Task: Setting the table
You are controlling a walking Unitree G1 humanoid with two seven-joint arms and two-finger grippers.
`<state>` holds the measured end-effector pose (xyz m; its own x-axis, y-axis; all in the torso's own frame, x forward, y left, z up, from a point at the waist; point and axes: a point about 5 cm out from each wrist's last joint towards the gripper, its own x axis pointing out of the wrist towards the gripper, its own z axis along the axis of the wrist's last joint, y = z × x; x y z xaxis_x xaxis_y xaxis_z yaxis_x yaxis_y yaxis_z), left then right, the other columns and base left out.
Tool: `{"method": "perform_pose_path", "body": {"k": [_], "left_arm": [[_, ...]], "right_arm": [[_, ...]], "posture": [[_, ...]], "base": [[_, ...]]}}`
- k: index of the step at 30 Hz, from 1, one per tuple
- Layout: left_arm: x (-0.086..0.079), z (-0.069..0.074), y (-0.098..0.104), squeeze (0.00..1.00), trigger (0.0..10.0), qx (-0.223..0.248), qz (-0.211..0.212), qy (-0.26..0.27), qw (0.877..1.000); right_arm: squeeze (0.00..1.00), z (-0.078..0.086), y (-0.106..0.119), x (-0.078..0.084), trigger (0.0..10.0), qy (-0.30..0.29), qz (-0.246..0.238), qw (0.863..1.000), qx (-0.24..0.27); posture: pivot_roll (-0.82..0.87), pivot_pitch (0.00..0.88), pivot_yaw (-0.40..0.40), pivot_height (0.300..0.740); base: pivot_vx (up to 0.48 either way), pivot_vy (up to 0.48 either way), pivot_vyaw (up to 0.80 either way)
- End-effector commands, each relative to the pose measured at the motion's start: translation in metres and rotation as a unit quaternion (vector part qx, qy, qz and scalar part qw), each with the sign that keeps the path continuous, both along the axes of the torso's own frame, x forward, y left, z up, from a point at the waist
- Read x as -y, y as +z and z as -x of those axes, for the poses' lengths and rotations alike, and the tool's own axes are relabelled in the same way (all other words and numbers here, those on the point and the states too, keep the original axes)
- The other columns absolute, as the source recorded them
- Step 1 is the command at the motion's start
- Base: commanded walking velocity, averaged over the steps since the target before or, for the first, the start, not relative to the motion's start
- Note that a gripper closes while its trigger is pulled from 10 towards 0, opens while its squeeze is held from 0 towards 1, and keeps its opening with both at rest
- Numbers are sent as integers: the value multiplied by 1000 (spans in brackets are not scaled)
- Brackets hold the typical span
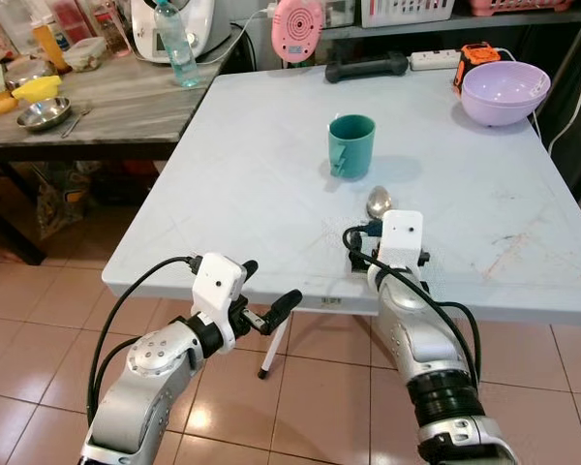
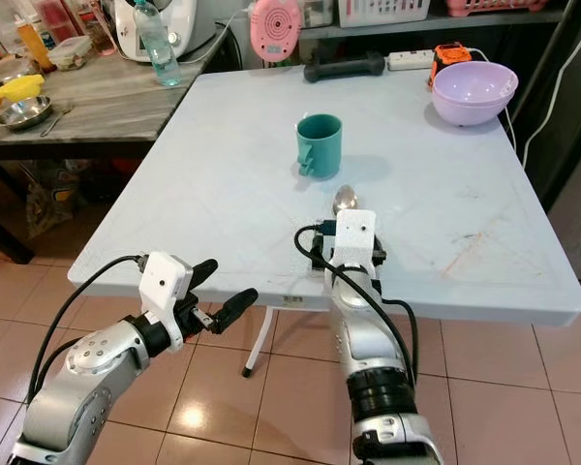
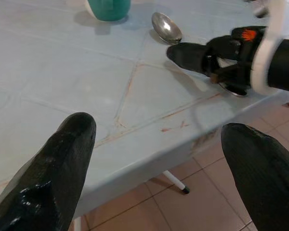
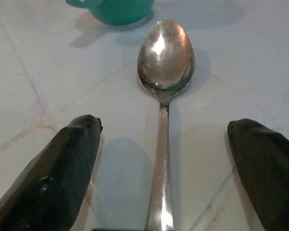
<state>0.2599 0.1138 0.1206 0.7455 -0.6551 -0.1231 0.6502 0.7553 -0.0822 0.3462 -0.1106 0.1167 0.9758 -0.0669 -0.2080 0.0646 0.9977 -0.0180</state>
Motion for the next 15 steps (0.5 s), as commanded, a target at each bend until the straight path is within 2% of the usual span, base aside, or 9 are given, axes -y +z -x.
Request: {"method": "perform_pose_path", "body": {"k": [1, 7, 8, 10, 15], "left_arm": [[-5, 2, 1, 0, 10000, -1, -6, 1, 1000], [-5, 4, 1, 0, 10000, -5, -4, 4, 1000], [-5, 5, 1, 0, 10000, -6, -4, 5, 1000], [-5, 6, 1, 0, 10000, -7, -4, 4, 1000], [-1, 8, 2, 0, 10000, -10, 4, -6, 1000]], "right_arm": [[0, -2, -3, -6, 10000, 1, -4, 1000, -10], [0, -7, -7, -10, 10000, 13, -9, 1000, -22], [0, -8, -9, -10, 4549, 6, -15, 1000, -26], [0, -9, -9, -10, 0, -1, -18, 999, -27], [0, -9, -10, -11, 0, -7, -24, 999, -26]], "posture": [[-67, 130, 137, 740], [-61, 135, 140, 740], [-61, 134, 139, 740], [-62, 133, 139, 740], [-66, 129, 135, 740]], "base": [[0, 0, 0], [0, 0, 0], [0, 0, 0], [0, 0, 0], [0, 0, 0]]}}
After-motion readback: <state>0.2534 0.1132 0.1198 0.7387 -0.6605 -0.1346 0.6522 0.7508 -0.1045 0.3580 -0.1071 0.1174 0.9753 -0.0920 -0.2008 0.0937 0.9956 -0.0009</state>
